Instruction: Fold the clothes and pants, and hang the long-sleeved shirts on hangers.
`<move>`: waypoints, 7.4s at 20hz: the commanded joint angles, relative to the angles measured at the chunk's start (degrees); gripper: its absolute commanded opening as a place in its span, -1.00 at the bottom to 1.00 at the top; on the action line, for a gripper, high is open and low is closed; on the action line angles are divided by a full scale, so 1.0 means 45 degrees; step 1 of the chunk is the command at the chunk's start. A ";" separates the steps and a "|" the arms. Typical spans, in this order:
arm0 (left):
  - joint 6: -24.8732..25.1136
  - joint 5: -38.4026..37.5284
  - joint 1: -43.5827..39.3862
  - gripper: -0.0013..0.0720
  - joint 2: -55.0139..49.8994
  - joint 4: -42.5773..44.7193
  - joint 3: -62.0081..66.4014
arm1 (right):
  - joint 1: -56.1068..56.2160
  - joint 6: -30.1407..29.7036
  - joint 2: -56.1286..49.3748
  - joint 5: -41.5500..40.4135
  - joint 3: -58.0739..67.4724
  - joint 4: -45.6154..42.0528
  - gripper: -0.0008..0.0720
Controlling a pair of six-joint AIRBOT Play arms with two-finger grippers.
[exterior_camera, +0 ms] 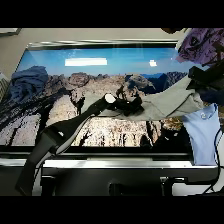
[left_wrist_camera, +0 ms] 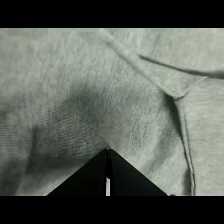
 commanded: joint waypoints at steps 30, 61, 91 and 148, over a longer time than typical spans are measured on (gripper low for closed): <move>0.0010 -1.0025 1.0486 -0.91 0.7854 1.2507 0.0903 | 0.8714 0.5741 -0.2764 -0.7043 0.0049 0.2370 -0.90; 0.0165 -1.0010 1.0652 -0.91 0.7859 1.2507 0.0413 | 0.2807 -0.0933 -0.1224 -0.4498 0.0000 0.6295 0.55; 0.0126 -1.0117 1.0909 -0.90 0.7868 1.2502 0.0413 | 0.2939 -0.7096 -0.3113 -0.9350 -1.0098 1.2415 -0.90; 0.0175 -1.1458 1.0909 -0.90 0.7868 1.2502 0.0413 | -0.6096 0.4658 0.6883 -0.5066 -1.4032 -0.6858 -0.89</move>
